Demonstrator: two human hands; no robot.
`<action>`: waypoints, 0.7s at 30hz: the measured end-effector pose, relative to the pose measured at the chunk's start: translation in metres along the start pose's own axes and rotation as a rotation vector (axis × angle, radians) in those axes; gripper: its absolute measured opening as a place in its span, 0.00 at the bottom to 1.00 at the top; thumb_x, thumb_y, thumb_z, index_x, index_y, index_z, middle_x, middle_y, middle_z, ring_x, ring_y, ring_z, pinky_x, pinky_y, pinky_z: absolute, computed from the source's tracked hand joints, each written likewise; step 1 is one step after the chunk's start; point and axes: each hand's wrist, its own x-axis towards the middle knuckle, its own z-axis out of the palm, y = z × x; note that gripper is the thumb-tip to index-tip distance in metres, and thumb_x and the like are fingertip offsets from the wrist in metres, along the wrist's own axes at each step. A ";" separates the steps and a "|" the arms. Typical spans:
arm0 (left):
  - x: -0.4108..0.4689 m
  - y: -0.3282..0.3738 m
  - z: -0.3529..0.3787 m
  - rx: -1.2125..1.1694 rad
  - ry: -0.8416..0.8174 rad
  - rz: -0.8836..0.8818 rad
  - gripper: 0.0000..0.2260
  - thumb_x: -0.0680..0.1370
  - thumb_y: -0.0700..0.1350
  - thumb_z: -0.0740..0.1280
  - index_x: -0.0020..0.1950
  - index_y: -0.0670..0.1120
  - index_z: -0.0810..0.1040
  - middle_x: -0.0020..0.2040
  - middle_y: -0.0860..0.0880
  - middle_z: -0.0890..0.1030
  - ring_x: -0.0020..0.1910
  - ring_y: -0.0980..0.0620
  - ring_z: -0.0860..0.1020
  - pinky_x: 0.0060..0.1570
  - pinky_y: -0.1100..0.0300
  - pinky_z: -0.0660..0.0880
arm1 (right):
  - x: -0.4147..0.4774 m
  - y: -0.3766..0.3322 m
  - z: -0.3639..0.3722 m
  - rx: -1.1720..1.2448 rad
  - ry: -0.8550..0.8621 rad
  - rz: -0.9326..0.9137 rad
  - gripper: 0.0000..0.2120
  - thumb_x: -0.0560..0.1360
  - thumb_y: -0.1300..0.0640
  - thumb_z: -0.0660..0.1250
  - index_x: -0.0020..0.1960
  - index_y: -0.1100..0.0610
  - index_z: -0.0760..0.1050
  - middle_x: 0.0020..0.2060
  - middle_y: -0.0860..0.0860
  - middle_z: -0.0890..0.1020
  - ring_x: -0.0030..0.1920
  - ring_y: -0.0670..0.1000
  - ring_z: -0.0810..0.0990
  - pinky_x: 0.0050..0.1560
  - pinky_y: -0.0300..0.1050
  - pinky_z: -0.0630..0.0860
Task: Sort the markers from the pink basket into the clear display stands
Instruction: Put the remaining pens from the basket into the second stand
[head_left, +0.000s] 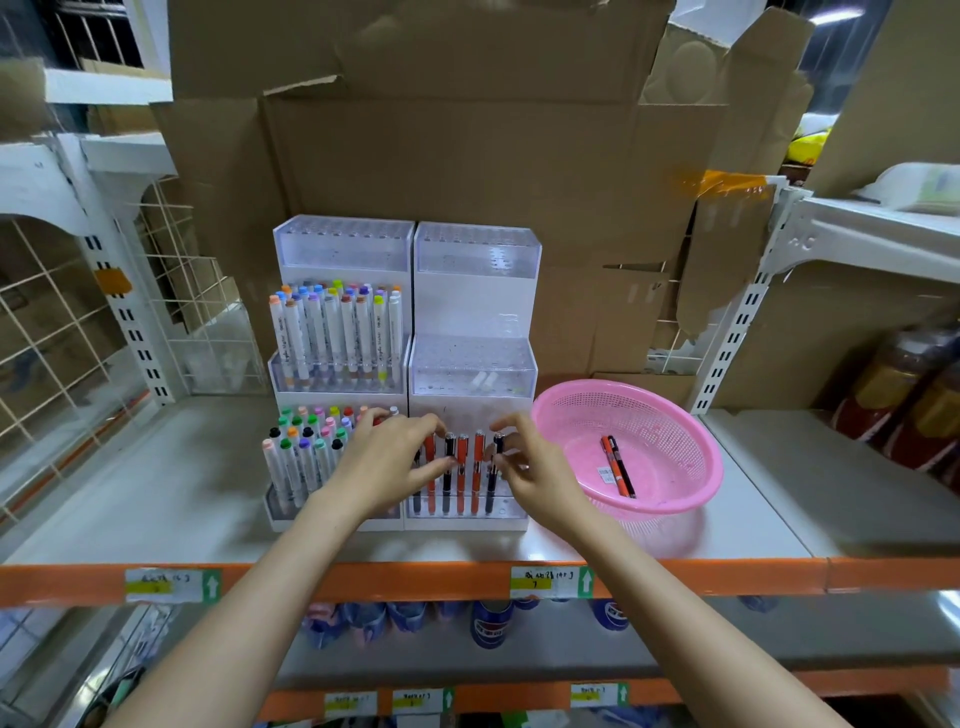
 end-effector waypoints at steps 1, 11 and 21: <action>0.000 0.000 0.000 0.004 0.000 -0.001 0.21 0.76 0.63 0.59 0.63 0.53 0.72 0.57 0.57 0.79 0.57 0.56 0.75 0.67 0.53 0.58 | 0.000 0.000 0.000 0.014 -0.003 0.013 0.13 0.78 0.65 0.63 0.59 0.53 0.66 0.46 0.50 0.81 0.47 0.45 0.81 0.47 0.37 0.78; 0.001 0.000 0.001 0.014 0.006 -0.006 0.20 0.76 0.63 0.60 0.63 0.54 0.71 0.57 0.57 0.79 0.57 0.56 0.75 0.66 0.53 0.58 | 0.003 0.003 -0.002 0.049 -0.041 0.070 0.13 0.76 0.62 0.69 0.57 0.54 0.72 0.48 0.52 0.83 0.49 0.48 0.82 0.48 0.35 0.78; 0.001 -0.001 0.002 -0.033 0.010 -0.011 0.20 0.76 0.63 0.60 0.63 0.55 0.72 0.61 0.58 0.78 0.60 0.57 0.74 0.67 0.53 0.58 | 0.004 0.006 -0.004 0.072 -0.061 0.083 0.14 0.76 0.61 0.69 0.58 0.51 0.71 0.49 0.52 0.84 0.50 0.47 0.82 0.50 0.35 0.78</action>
